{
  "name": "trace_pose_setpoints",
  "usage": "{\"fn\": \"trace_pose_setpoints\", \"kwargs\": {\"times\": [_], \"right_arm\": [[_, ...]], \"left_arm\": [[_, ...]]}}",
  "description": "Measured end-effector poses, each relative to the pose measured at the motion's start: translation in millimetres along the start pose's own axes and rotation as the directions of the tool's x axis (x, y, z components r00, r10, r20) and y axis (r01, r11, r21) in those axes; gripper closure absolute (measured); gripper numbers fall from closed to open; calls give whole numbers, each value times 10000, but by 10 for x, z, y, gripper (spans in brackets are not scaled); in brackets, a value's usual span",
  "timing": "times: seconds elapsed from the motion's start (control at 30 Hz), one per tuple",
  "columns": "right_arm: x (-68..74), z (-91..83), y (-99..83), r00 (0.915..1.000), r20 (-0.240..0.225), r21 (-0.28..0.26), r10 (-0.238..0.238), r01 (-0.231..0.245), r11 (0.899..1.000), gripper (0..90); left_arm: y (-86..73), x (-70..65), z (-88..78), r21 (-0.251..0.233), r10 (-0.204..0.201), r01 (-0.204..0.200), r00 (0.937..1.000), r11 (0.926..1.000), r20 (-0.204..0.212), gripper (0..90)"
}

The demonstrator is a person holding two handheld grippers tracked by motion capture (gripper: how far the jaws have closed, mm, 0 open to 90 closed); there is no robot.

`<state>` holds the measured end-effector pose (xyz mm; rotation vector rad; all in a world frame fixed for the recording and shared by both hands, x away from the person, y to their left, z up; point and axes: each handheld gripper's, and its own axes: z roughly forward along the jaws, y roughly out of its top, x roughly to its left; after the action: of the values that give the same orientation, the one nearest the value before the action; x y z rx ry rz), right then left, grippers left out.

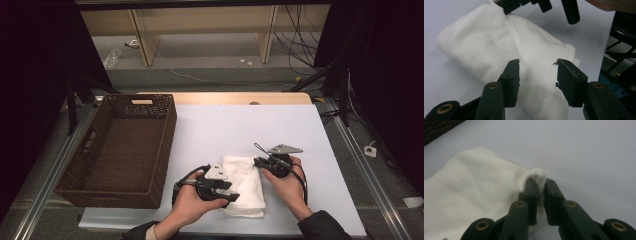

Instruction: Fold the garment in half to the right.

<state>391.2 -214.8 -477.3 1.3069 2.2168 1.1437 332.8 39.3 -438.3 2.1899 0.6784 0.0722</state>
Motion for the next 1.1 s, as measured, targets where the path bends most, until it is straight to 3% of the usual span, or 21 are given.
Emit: {"fn": "trace_pose_setpoints", "kwargs": {"times": [0.17,0.47,0.77,1.1], "right_arm": [[-4,12,-9,10000,12,20,24,-24,10000,819],[-15,19,-18,10000,-20,111,79,-78,9999,818],[-16,8,-10,9999,-2,155,137,-137,9998,795],[-84,-32,2,9994,210,-64,262,-260,9996,661]], "left_arm": [[-68,63,58,626,-114,118,9999,9980,-67,535],[-147,73,183,1221,-64,74,9999,9925,-87,546],[-146,81,182,1213,-126,131,9999,9925,-51,544],[-115,113,125,801,-311,322,9994,9963,-151,494]]}}
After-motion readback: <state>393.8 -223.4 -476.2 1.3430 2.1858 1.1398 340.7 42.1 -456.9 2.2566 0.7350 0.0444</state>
